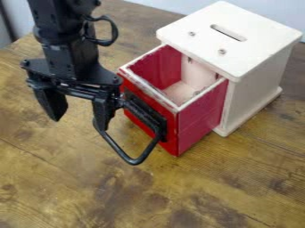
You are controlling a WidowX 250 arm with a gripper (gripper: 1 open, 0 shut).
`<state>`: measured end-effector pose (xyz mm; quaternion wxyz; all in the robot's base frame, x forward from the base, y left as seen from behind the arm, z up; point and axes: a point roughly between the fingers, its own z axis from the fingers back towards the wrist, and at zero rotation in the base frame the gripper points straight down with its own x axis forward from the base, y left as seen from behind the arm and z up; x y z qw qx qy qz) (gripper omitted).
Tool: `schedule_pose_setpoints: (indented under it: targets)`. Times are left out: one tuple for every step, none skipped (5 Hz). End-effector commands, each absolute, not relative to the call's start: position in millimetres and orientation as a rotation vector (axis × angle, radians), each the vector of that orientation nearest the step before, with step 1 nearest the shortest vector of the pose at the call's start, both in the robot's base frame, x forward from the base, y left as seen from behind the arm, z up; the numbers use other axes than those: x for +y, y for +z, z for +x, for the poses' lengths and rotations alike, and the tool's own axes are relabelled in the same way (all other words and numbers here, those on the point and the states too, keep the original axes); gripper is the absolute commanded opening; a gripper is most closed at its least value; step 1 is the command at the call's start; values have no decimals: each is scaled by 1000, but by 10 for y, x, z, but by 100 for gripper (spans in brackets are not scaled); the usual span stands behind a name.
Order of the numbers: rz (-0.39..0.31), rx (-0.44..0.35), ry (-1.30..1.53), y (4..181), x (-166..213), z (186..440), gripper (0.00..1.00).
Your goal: Close the drawer
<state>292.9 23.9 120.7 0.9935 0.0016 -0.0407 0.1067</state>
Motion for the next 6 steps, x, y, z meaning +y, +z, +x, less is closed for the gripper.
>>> schedule_pose_setpoints:
  targets:
    - [9, -180, 229, 1482, 169, 2951, 100]
    - [14, -171, 249, 1533, 100, 2904, 100]
    - [6, -176, 230, 1538, 134, 2832, 100]
    - [10, -160, 220, 1529, 197, 2786, 100]
    - [6, -160, 234, 1509, 183, 2814, 100]
    - [9, -159, 251, 1473, 173, 2804, 100]
